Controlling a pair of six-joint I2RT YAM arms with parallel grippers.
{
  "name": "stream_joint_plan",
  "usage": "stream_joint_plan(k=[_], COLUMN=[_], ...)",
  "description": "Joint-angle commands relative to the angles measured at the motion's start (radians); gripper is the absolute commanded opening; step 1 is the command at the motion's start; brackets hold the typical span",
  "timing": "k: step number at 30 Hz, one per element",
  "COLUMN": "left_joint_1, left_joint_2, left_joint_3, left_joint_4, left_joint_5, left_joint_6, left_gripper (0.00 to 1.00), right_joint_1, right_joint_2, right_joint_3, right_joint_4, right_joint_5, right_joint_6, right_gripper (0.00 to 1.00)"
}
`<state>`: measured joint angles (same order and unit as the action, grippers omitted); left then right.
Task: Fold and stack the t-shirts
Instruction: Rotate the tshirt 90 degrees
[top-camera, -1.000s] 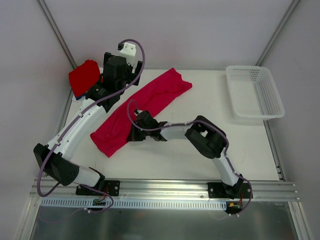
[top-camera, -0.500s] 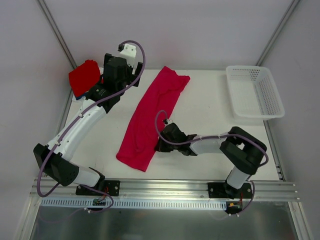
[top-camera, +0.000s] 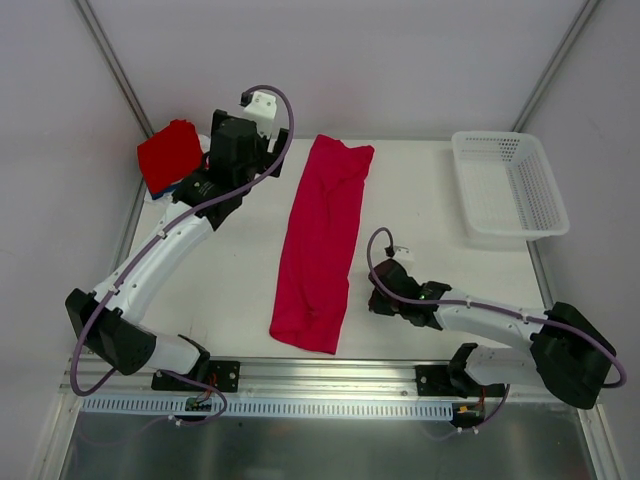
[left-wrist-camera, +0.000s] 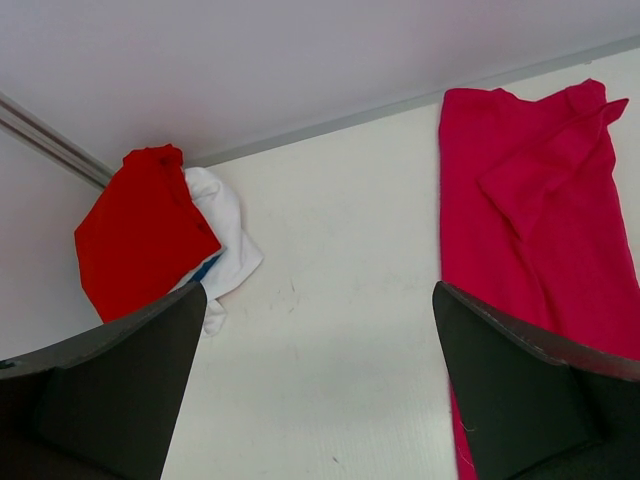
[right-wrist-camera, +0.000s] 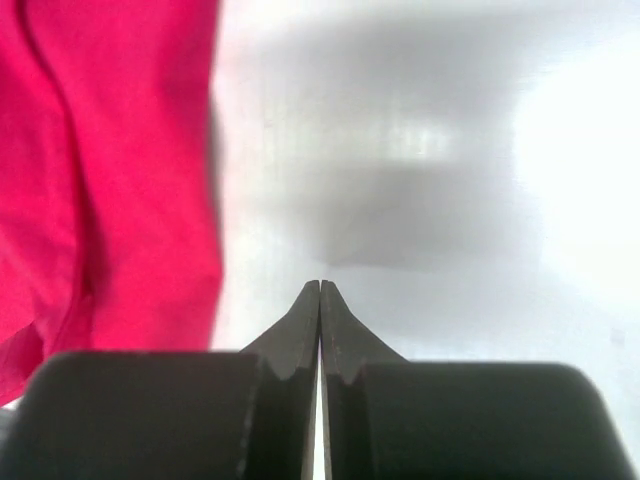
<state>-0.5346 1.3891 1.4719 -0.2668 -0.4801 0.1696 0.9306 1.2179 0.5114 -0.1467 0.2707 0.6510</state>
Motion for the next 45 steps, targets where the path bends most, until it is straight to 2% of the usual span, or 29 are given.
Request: stream_joint_plan(k=[1, 7, 8, 9, 10, 11, 12, 13, 15, 16, 17, 19, 20, 24, 27, 28, 31, 39, 45], left_joint_1=[-0.016, -0.036, -0.044, -0.053, -0.074, -0.082, -0.087, -0.091, -0.091, -0.093, -0.097, -0.128, -0.181, -0.261, -0.284, -0.286, -0.285, -0.285, -0.285], left_joint_2=[-0.022, -0.013, -0.015, -0.018, -0.027, -0.032, -0.036, -0.035, -0.016, -0.009, -0.001, 0.086, 0.129, 0.359, 0.534, 0.560, 0.648, 0.767, 0.740], left_joint_3=[-0.007, -0.007, -0.005, -0.004, -0.001, 0.004, 0.014, 0.018, 0.021, 0.001, -0.024, -0.071, -0.071, -0.046, 0.000, 0.014, 0.077, 0.188, 0.182], left_joint_4=[0.031, 0.031, 0.031, 0.029, 0.011, -0.006, -0.029, -0.057, -0.162, -0.178, -0.181, -0.173, -0.173, -0.167, -0.141, -0.131, -0.127, -0.129, -0.075], left_joint_5=[-0.006, -0.017, -0.021, -0.026, -0.034, -0.032, -0.020, 0.009, 0.125, 0.180, 0.334, 0.435, 0.437, 0.451, 0.477, 0.521, 0.522, 0.517, 0.495], left_joint_6=[0.004, 0.001, 0.001, 0.007, 0.007, -0.004, -0.060, -0.094, -0.235, -0.284, -0.323, -0.361, -0.358, -0.369, -0.381, -0.384, -0.389, -0.389, -0.394], left_gripper=[0.99, 0.99, 0.99, 0.99, 0.99, 0.99, 0.99, 0.99, 0.99, 0.99, 0.99, 0.99, 0.99, 0.99, 0.98, 0.98, 0.98, 0.98, 0.98], right_joint_1=[-0.029, -0.049, -0.049, -0.049, -0.044, -0.038, -0.030, -0.027, -0.027, -0.027, -0.027, -0.027, -0.027, -0.026, -0.026, -0.026, -0.024, -0.026, -0.026], right_joint_2=[-0.052, -0.066, -0.073, -0.098, -0.118, -0.142, -0.194, -0.221, -0.291, -0.310, -0.326, -0.369, -0.383, -0.437, -0.492, -0.504, -0.538, -0.548, -0.499], right_joint_3=[-0.005, 0.025, 0.038, 0.068, 0.087, 0.102, 0.134, 0.148, 0.185, 0.197, 0.208, 0.223, 0.223, 0.208, 0.171, 0.165, 0.154, 0.157, 0.174], right_joint_4=[-0.105, -0.180, -0.198, -0.235, -0.273, -0.292, -0.312, -0.327, -0.370, -0.382, -0.411, -0.427, -0.441, -0.467, -0.467, -0.468, -0.491, -0.528, -0.524], right_joint_5=[0.073, 0.102, 0.104, 0.105, 0.105, 0.119, 0.130, 0.140, 0.162, 0.170, 0.177, 0.179, 0.176, 0.167, 0.162, 0.160, 0.176, 0.206, 0.216], right_joint_6=[0.015, -0.005, -0.013, -0.023, -0.048, -0.059, -0.066, -0.076, -0.105, -0.112, -0.122, -0.129, -0.129, -0.120, -0.099, -0.093, -0.088, -0.082, -0.103], right_gripper=[0.01, 0.01, 0.07, 0.19, 0.56, 0.77, 0.90, 0.99, 0.99, 1.00, 1.00, 0.99, 0.99, 0.99, 0.99, 1.00, 1.00, 0.99, 0.99])
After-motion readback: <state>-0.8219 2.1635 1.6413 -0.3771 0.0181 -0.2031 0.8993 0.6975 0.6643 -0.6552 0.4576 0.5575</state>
